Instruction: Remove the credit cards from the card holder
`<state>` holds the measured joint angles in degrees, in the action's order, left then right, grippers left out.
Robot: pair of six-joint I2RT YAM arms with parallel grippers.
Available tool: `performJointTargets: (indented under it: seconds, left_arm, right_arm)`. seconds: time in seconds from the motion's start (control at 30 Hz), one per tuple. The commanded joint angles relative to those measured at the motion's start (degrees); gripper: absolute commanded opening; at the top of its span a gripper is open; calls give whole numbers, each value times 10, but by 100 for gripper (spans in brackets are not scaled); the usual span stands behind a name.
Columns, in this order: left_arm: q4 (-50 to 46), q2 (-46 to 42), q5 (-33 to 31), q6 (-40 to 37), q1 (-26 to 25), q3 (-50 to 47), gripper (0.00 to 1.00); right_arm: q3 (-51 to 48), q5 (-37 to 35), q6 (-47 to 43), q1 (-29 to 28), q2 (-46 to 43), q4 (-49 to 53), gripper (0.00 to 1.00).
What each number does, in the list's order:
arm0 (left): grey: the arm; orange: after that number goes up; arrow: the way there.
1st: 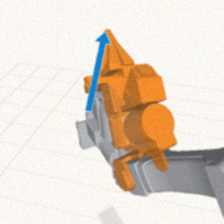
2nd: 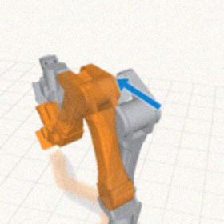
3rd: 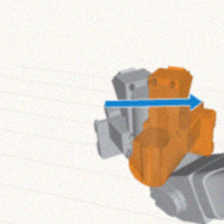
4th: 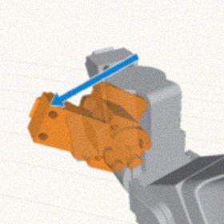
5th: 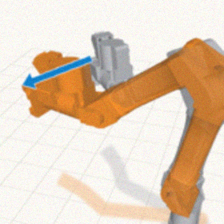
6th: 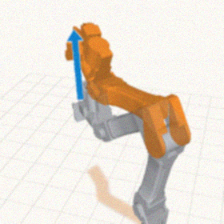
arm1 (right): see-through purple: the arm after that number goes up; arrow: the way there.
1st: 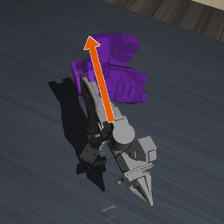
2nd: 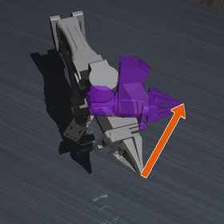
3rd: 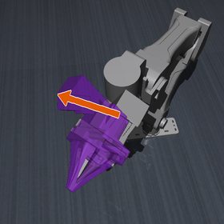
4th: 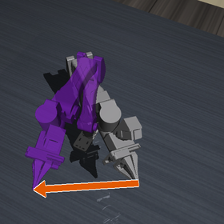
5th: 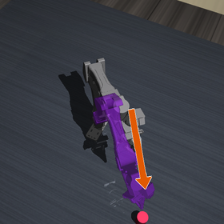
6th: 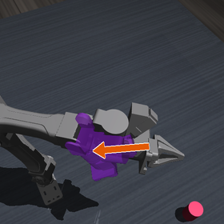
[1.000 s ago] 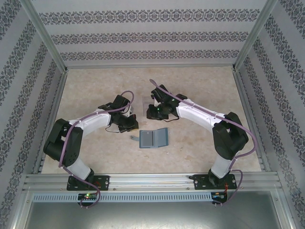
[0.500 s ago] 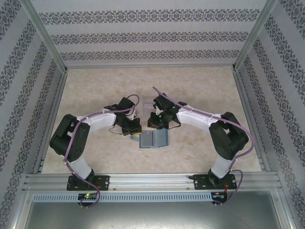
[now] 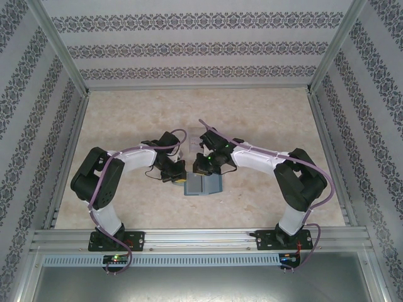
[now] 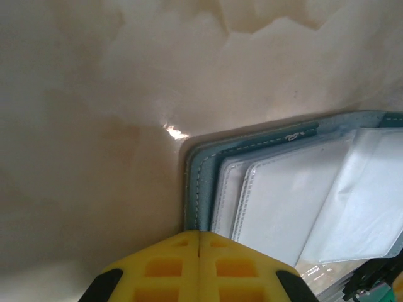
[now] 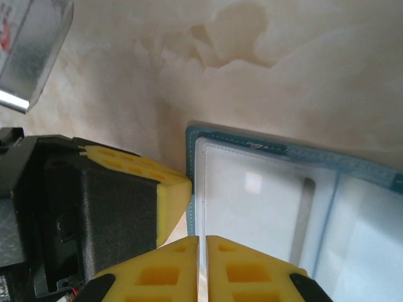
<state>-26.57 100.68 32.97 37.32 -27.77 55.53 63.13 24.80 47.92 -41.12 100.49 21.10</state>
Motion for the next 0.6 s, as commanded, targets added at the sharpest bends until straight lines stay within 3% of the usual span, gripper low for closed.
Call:
performJointTargets:
  seconds: [0.0, 0.57]
  left_arm:
    - [-22, 8, -9, -18, -6, 2, 0]
    - [-21, 15, -5, -24, -6, -1, 0]
  right_arm:
    - [7, 8, 8, -8, 17, 3, 12]
    - [28, -7, 2, -30, 51, 44, 18]
